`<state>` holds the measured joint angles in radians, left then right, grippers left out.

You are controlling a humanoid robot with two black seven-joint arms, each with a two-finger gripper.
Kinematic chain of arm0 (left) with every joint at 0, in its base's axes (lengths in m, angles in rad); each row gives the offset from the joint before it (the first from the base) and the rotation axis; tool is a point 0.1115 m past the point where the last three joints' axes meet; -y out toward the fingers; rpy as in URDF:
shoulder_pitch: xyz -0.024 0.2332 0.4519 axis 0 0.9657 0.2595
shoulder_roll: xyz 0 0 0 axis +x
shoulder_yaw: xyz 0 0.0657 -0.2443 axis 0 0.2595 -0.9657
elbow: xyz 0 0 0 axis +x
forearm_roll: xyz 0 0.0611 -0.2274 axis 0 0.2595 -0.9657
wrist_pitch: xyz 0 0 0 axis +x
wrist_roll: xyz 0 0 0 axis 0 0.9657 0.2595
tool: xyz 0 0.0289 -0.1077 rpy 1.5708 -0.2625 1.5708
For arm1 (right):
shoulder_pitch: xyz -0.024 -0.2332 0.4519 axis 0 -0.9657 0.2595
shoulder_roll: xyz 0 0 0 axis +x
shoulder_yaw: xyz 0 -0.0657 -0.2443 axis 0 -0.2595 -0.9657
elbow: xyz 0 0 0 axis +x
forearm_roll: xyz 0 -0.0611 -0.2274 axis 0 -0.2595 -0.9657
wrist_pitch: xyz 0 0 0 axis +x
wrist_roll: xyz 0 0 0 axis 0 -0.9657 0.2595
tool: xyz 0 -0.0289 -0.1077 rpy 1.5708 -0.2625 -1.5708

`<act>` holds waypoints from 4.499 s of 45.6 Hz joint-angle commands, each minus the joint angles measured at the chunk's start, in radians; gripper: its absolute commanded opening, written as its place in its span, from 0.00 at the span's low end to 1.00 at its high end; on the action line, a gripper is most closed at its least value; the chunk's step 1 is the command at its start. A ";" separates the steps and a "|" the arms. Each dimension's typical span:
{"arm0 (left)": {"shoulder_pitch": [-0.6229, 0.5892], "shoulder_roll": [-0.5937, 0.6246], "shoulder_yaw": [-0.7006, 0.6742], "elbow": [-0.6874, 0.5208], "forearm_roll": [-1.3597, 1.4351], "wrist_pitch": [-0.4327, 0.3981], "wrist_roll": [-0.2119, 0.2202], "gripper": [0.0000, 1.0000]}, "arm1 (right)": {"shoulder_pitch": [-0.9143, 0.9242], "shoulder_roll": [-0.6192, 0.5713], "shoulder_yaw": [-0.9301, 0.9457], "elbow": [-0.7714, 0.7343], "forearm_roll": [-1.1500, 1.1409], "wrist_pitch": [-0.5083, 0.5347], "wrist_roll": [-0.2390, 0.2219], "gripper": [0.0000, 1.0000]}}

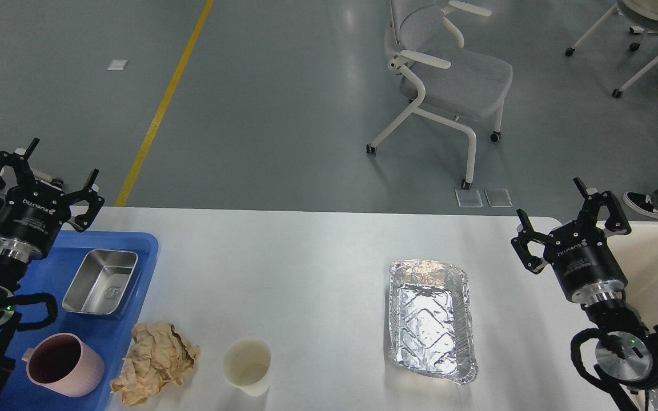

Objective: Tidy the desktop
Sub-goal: 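Open the left gripper and withdraw it above the blue tray, then lower the right gripper toward the foil tray's near edge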

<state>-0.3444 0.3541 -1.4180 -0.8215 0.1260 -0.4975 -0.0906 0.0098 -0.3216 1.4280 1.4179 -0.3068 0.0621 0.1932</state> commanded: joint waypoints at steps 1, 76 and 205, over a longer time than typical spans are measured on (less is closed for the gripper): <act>0.028 -0.067 -0.007 -0.021 0.003 0.060 0.000 0.97 | 0.001 -0.001 0.000 0.001 0.000 -0.001 0.000 1.00; 0.242 -0.070 -0.015 -0.360 0.057 0.249 0.008 0.97 | 0.027 -0.299 -0.095 0.084 -0.293 0.015 -0.012 1.00; 0.289 -0.073 0.001 -0.361 0.057 0.295 0.017 0.97 | 0.010 -0.689 -0.776 0.289 -0.296 0.269 -0.126 1.00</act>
<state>-0.0571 0.2808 -1.4174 -1.1828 0.1825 -0.2044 -0.0736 0.0553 -1.0493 0.6495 1.7095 -0.6039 0.3306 0.0806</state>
